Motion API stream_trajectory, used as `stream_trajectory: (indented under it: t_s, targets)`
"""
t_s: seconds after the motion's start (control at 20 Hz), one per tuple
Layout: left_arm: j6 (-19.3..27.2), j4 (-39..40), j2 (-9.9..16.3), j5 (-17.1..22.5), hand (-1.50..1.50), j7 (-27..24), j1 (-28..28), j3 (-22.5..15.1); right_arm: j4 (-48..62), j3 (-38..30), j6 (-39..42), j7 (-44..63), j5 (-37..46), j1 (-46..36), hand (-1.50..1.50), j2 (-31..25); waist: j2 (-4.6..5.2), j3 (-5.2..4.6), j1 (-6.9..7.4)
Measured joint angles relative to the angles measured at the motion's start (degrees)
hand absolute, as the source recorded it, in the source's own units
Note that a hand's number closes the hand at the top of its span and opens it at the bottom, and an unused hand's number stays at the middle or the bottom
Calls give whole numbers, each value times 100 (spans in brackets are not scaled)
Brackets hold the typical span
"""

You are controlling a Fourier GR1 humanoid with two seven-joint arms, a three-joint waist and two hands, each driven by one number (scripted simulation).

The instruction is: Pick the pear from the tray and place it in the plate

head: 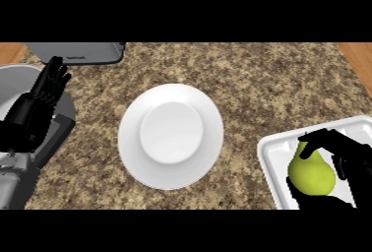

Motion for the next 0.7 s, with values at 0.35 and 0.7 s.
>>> stream_trajectory:
  t_s: [0.35,0.7]
  targets:
    - [-17,-50,-253,-168,0,86,-163,-127,-618,519,704,998,536,-841,150,864,41,4,173]
    - [-200,-26,-241,-153,0,172,-272,-34,510,1083,1181,1801,902,-2499,150,2476,61,2,284]
